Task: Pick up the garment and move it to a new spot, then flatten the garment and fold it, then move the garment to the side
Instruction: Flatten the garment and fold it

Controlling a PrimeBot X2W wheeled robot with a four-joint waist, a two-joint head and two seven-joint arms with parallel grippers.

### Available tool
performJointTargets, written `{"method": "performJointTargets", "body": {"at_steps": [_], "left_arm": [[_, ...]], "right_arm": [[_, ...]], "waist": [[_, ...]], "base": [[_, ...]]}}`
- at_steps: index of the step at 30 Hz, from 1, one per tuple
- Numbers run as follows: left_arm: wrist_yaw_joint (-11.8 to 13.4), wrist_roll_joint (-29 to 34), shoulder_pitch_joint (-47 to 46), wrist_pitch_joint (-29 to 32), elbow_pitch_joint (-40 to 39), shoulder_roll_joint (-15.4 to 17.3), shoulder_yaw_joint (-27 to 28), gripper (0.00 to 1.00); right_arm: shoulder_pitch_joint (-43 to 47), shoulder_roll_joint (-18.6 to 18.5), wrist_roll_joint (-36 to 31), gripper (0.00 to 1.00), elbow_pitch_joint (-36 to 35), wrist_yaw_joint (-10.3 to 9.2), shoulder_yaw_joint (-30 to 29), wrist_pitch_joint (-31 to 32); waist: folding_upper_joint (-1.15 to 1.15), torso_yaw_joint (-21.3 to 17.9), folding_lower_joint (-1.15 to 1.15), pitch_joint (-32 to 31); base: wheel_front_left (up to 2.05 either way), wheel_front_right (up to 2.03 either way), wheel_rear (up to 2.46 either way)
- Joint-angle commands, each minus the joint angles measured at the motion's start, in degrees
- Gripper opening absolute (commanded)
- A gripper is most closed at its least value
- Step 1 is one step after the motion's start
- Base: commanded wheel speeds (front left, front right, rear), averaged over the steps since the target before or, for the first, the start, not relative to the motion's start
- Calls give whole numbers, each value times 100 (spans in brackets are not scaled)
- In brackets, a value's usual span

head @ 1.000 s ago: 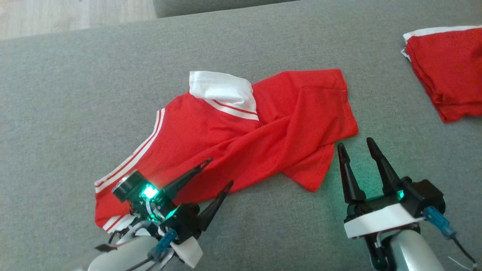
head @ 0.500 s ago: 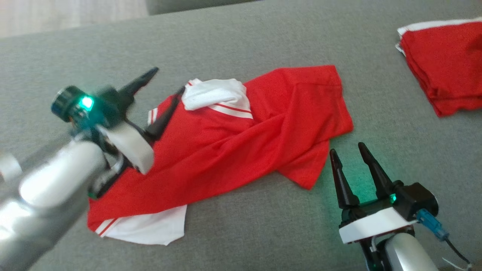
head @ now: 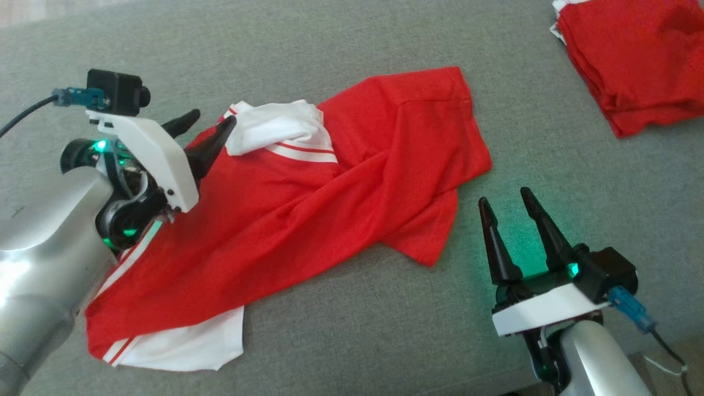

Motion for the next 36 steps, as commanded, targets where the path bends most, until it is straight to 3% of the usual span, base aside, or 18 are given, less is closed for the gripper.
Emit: {"method": "performJointTargets", "body": {"at_steps": [1,17,18,24,31,36], "left_arm": [[-30,-112,-280,28,-99,177,275,100],[-36,-544,-260,414,-434,384,116,100],[-37,-561,-261,403,-459,387,119,93],[-37,-664,-262,478,-641,449,66,0],[-37,-641,-365,370,-919,536,33,0],[-37,-155,-627,-204,-1228,587,-50,0]], "right_arm": [[-102,-5,45,100,-148,-4,85,-22],[-137,40,57,100,-145,-4,75,-22],[-137,42,56,100,-144,-4,70,-22],[-115,51,38,100,-128,-4,42,-22],[-142,39,3,100,-138,-4,2,-22],[-320,-20,209,100,-42,-4,-62,-22]], "waist": [[0,-34,-1,39],[0,-108,-1,114],[0,-108,-1,110],[0,-75,-1,88],[0,64,-1,45],[0,279,-1,-19]], "base": [[0,0,0],[0,0,0],[0,0,0],[0,0,0],[0,0,0],[0,0,0]]}}
